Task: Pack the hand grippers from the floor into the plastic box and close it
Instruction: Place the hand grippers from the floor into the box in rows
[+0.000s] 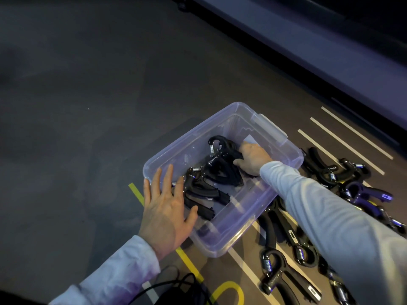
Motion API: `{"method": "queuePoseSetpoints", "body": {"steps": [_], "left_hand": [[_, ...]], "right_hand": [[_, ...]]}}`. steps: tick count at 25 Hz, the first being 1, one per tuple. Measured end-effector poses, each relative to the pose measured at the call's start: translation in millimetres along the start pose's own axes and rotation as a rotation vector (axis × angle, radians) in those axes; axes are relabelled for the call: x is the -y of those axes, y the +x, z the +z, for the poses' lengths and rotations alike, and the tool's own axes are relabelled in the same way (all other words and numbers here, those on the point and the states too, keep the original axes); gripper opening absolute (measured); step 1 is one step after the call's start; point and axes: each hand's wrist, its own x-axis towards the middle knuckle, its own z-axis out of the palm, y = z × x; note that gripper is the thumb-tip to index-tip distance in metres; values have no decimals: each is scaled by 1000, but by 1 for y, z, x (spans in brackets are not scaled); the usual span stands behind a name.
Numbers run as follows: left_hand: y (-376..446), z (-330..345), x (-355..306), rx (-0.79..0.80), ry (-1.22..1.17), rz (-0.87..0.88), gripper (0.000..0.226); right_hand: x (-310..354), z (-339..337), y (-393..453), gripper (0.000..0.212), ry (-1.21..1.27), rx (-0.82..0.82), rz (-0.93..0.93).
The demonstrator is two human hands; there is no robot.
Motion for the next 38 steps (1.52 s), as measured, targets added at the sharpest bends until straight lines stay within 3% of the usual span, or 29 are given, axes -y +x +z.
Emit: {"method": "queuePoseSetpoints", "body": {"steps": [3, 7, 14, 20, 26, 38], "left_hand": [[0, 1, -1, 13, 1, -10, 67], [1, 3, 0, 5, -14, -19, 67], [0, 4, 0, -10, -4, -4, 66], [1, 0, 0, -7, 28, 5, 67], [1, -1, 0, 5, 31, 5, 67], [1, -1, 0, -4, 19, 9, 67]], "right_hand": [[-1, -2, -15, 31, 58, -99, -109], [19, 19, -24, 26, -181, -208, -176], [52, 55, -25, 32, -252, -9, -161], [52, 52, -23, 45, -196, 135, -4], [55, 45, -25, 35, -480, 28, -50], [50, 46, -24, 36, -531, 124, -160]]}}
